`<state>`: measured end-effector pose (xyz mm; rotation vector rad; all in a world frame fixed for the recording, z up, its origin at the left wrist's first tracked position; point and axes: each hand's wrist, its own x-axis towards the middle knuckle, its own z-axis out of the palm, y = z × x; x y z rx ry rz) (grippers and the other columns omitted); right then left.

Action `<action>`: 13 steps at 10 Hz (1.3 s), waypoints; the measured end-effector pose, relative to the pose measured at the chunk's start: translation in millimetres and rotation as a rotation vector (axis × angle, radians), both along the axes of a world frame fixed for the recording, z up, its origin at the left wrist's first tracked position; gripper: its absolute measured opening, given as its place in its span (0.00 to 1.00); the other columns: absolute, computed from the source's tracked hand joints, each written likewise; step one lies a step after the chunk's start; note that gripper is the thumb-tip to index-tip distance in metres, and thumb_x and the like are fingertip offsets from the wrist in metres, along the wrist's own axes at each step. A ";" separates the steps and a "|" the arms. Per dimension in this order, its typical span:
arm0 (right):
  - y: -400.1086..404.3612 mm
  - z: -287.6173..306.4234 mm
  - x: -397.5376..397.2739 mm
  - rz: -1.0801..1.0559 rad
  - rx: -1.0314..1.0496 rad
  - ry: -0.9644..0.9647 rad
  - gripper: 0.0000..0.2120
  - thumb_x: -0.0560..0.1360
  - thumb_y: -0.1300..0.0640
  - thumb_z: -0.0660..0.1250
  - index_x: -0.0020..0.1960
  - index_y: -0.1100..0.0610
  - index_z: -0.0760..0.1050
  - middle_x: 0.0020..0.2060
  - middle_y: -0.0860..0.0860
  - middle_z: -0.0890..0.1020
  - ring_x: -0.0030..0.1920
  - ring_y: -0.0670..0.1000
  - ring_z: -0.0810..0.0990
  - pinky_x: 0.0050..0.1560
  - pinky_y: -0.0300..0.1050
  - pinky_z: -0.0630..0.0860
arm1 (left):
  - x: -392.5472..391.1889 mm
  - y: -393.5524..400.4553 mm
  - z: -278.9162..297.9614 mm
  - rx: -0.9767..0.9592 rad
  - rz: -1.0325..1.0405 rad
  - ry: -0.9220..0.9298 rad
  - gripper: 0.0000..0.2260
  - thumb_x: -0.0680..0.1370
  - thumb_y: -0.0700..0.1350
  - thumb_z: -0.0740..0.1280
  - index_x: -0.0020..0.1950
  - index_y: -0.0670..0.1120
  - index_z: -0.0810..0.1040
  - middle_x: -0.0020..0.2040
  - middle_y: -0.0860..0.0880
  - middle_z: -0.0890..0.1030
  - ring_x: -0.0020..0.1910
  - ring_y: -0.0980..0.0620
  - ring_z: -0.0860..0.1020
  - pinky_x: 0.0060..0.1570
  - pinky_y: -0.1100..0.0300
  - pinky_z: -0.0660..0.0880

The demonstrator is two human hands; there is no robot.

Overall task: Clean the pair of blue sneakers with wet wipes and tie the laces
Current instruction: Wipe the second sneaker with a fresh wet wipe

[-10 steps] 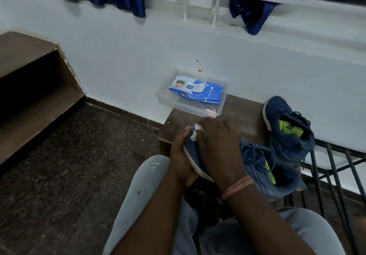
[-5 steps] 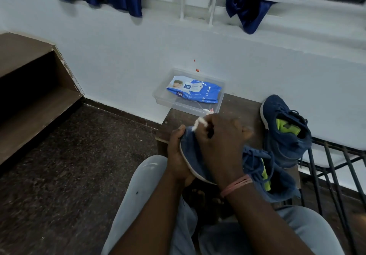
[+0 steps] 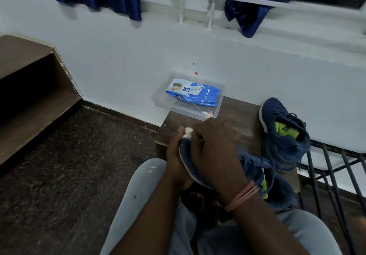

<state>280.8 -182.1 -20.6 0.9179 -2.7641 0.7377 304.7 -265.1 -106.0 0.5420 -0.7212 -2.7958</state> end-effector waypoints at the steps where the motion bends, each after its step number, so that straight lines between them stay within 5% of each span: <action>1: 0.2 -2.7 -2.3 -0.021 0.031 0.070 0.15 0.73 0.51 0.55 0.47 0.50 0.81 0.43 0.50 0.79 0.47 0.57 0.75 0.49 0.57 0.72 | -3.6 0.8 1.2 0.041 -0.020 0.202 0.14 0.76 0.55 0.70 0.49 0.45 0.85 0.45 0.45 0.85 0.48 0.49 0.84 0.54 0.54 0.78; 2: 6.7 -14.2 -20.8 -0.134 0.000 0.032 0.15 0.71 0.54 0.57 0.48 0.49 0.81 0.42 0.50 0.79 0.47 0.59 0.76 0.50 0.59 0.72 | -2.9 2.7 4.2 0.003 -0.026 0.015 0.23 0.64 0.58 0.75 0.53 0.46 0.82 0.42 0.48 0.87 0.45 0.48 0.84 0.50 0.52 0.78; 3: 4.9 -18.3 1.7 -0.065 -0.010 0.099 0.11 0.71 0.56 0.61 0.48 0.50 0.81 0.43 0.50 0.79 0.45 0.56 0.75 0.48 0.53 0.71 | -0.7 -0.4 8.0 -0.096 -0.023 0.038 0.17 0.71 0.57 0.73 0.50 0.45 0.83 0.45 0.47 0.86 0.47 0.49 0.84 0.51 0.55 0.79; 4: 7.5 -20.4 7.9 0.054 -0.032 0.105 0.18 0.76 0.50 0.55 0.57 0.50 0.81 0.48 0.51 0.78 0.48 0.55 0.74 0.49 0.56 0.72 | -0.7 -0.4 3.9 -0.334 0.076 -0.005 0.19 0.82 0.55 0.59 0.51 0.43 0.83 0.48 0.43 0.84 0.52 0.47 0.83 0.56 0.54 0.78; 5: 14.7 -24.7 -7.7 0.009 -0.135 0.063 0.13 0.77 0.51 0.61 0.54 0.48 0.83 0.47 0.49 0.77 0.49 0.53 0.73 0.50 0.56 0.73 | -2.8 0.5 -5.2 -0.555 0.088 0.048 0.18 0.82 0.54 0.58 0.57 0.43 0.81 0.52 0.43 0.84 0.53 0.47 0.83 0.61 0.51 0.76; 6: 10.3 -18.3 -13.6 -0.079 -0.145 0.040 0.08 0.77 0.55 0.64 0.45 0.52 0.82 0.43 0.50 0.78 0.45 0.53 0.76 0.50 0.55 0.74 | -8.5 -5.2 -1.6 -0.429 0.121 0.079 0.15 0.79 0.46 0.60 0.42 0.41 0.81 0.37 0.45 0.83 0.35 0.50 0.84 0.42 0.59 0.81; 8: 5.0 -11.3 -3.1 0.010 -0.210 0.089 0.04 0.69 0.61 0.66 0.37 0.57 0.78 0.35 0.53 0.79 0.36 0.48 0.73 0.41 0.44 0.73 | 1.4 10.1 8.5 -0.182 -0.033 0.110 0.17 0.78 0.53 0.63 0.47 0.43 0.86 0.47 0.45 0.86 0.52 0.48 0.83 0.56 0.56 0.77; 9: 20.0 -19.5 -30.6 -0.096 -0.125 0.038 0.06 0.75 0.62 0.68 0.41 0.59 0.83 0.39 0.55 0.81 0.42 0.55 0.79 0.44 0.44 0.69 | -4.5 20.8 13.3 -0.206 -0.115 -0.054 0.14 0.83 0.51 0.60 0.54 0.43 0.79 0.51 0.45 0.86 0.52 0.47 0.83 0.58 0.51 0.77; 10: 14.0 -25.9 -9.1 -0.118 -0.319 -0.022 0.06 0.78 0.61 0.67 0.45 0.57 0.83 0.42 0.47 0.82 0.43 0.47 0.78 0.49 0.32 0.69 | -3.0 25.2 9.7 -0.090 -0.079 -0.020 0.11 0.78 0.48 0.65 0.49 0.46 0.86 0.53 0.41 0.85 0.57 0.46 0.82 0.58 0.54 0.78; 11: 9.5 -28.1 4.2 -0.154 -0.609 -0.188 0.08 0.79 0.63 0.67 0.49 0.52 0.82 0.44 0.43 0.83 0.46 0.40 0.80 0.52 0.27 0.71 | -2.2 28.3 10.7 -0.047 -0.044 0.034 0.15 0.80 0.45 0.61 0.45 0.44 0.87 0.44 0.45 0.85 0.48 0.51 0.83 0.53 0.59 0.78; 12: 14.4 -16.0 -6.0 -0.137 -0.717 -0.257 0.10 0.79 0.63 0.67 0.48 0.49 0.81 0.42 0.40 0.83 0.47 0.36 0.81 0.50 0.28 0.72 | -2.3 22.6 16.9 -0.012 0.010 0.087 0.20 0.85 0.48 0.51 0.49 0.41 0.80 0.45 0.43 0.82 0.45 0.49 0.83 0.54 0.54 0.77; 13: 28.8 -7.6 -8.0 -0.121 -0.628 -0.090 0.09 0.78 0.65 0.67 0.49 0.52 0.82 0.45 0.43 0.82 0.48 0.42 0.80 0.53 0.32 0.72 | -0.7 5.7 19.0 -0.091 0.009 -0.054 0.15 0.84 0.51 0.58 0.49 0.44 0.81 0.43 0.46 0.85 0.40 0.50 0.84 0.45 0.54 0.79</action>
